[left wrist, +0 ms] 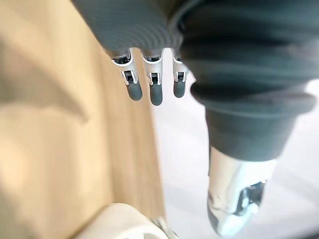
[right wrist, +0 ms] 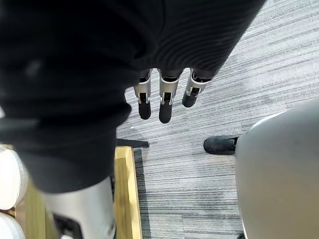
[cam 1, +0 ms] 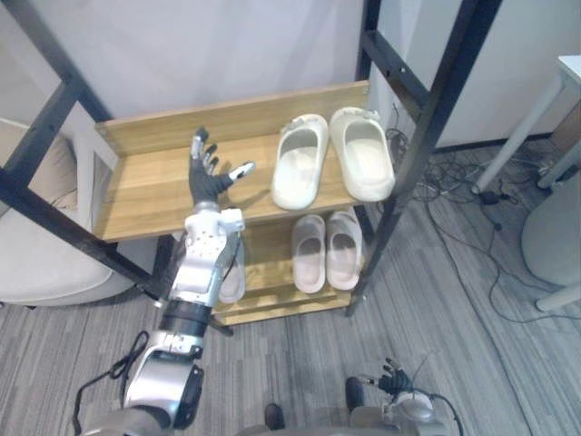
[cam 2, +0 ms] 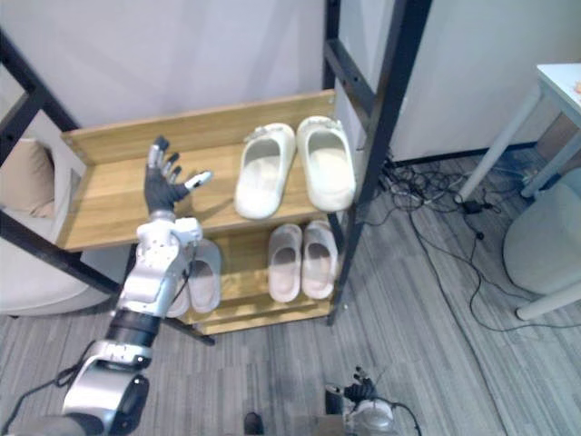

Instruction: Organize the slippers on the shoe rack

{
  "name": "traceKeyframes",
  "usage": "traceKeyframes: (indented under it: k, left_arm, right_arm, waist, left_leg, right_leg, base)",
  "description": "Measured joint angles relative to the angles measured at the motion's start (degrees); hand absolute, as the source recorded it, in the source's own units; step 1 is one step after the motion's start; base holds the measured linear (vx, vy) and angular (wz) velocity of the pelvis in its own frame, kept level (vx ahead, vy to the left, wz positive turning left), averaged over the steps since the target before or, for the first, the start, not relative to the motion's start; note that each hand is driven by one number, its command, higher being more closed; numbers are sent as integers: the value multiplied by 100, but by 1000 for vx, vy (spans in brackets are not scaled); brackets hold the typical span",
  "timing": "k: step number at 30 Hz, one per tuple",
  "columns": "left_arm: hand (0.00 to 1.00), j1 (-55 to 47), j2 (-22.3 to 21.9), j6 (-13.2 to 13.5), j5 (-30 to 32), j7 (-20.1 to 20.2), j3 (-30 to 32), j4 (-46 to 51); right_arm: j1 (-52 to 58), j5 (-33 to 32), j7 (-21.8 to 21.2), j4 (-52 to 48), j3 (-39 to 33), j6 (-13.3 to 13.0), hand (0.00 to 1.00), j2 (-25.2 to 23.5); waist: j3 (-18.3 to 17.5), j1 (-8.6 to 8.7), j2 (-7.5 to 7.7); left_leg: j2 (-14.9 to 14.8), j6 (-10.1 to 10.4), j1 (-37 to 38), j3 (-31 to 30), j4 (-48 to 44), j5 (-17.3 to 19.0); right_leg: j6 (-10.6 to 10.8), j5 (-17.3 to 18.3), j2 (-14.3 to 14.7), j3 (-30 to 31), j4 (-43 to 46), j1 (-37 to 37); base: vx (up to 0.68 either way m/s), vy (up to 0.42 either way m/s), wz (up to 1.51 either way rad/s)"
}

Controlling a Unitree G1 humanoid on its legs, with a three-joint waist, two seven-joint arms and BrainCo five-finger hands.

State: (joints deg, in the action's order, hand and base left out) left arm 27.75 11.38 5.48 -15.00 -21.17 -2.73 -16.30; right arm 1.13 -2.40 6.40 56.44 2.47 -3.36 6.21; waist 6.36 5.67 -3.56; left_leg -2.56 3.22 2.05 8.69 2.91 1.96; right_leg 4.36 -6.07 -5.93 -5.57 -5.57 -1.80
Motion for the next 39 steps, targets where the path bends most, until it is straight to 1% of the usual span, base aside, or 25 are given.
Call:
traceKeyframes:
  k: [4, 6, 7, 11, 15, 19, 21, 25, 30, 34, 39]
  left_arm:
    - [0, -260, -129, 125, -599, 337, -160, 106]
    - [0, -265, -130, 164, -768, 435, -304, 109]
    - [0, -265, -144, 166, -785, 533, -352, 110]
    - [0, -264, -171, 209, -909, 674, -565, 109]
    - [0, -264, -219, 225, -999, 757, -805, 102]
    - [0, -260, -310, 263, -1000, 788, -1022, 84]
    - [0, -205, -348, 291, -1000, 795, -1239, -3]
    - [0, 36, -421, 295, -1008, 800, -1511, -281]
    - [0, 248, -551, 297, -1149, 784, -1647, -522]
    - [0, 435, -558, 289, -1224, 772, -1688, -698]
    - [0, 531, -573, 287, -1269, 758, -1692, -802]
  right_arm:
    - [1, 0, 35, 75, 6, 9, 0, -14]
    - [6, 1, 42, 79, 14, 22, 0, -14]
    - [3, 1, 44, 79, 30, 47, 0, -14]
    - [1, 0, 49, 83, 57, 57, 0, -12]
    - [2, 1, 56, 123, 127, 63, 0, -14]
    - [-6, -6, 94, 184, 221, 62, 0, -15]
    - [-6, -6, 99, 215, 225, 62, 0, -46]
    - [-35, -12, 112, 295, 223, 59, 0, -57]
    - [-38, -33, 144, 299, 221, 59, 0, -58]
    - [-52, -39, 151, 298, 213, 57, 0, -67]
    - [-55, -41, 154, 296, 196, 55, 0, -102]
  waist:
    - [-29, -80, 57]
    - [-38, -90, 73]
    - [-41, -93, 77]
    - [-50, -93, 94]
    - [-101, -91, 179]
    - [-139, -88, 242]
    - [-163, -88, 277]
    - [-198, -76, 295]
    - [-205, -48, 303]
    - [-206, 13, 306]
    - [-207, 33, 308]
  left_leg:
    - [4, -3, 2, -21, -1, -2]
    - [4, -4, 4, -49, -1, -3]
    - [7, -7, 4, -61, -1, -5]
    - [12, -8, 5, -125, -1, -15]
    - [9, -3, 7, -173, -1, -22]
    - [22, -7, 8, -171, 0, -24]
    - [25, -7, 10, -172, 1, -24]
    - [27, -9, 12, -168, 2, -26]
    - [27, -9, 14, -159, 4, -26]
    - [27, -8, 14, -141, 6, -25]
    - [24, -8, 14, -133, 11, -25]
  right_leg:
    - [1, 1, -6, -22, 0, 14]
    - [4, 4, -7, -48, 0, 31]
    - [6, 6, -10, -57, 0, 37]
    - [23, 21, -19, -119, 0, 71]
    - [32, 35, -23, -180, -1, 103]
    - [33, 35, -38, -182, -1, 103]
    - [34, 36, -41, -185, -1, 105]
    - [34, 36, -44, -183, -1, 104]
    - [35, 36, -44, -177, -1, 102]
    - [35, 35, -43, -157, -1, 90]
    - [35, 35, -43, -149, -2, 85]
  base:
    - [-4, -3, 1]
    - [-14, -14, 6]
    - [-15, -14, 6]
    - [-17, -15, 8]
    - [-8, -10, 6]
    - [0, 0, 0]
    - [0, 0, 0]
    - [0, 0, 0]
    - [0, 0, 0]
    - [0, 0, 0]
    - [0, 0, 0]
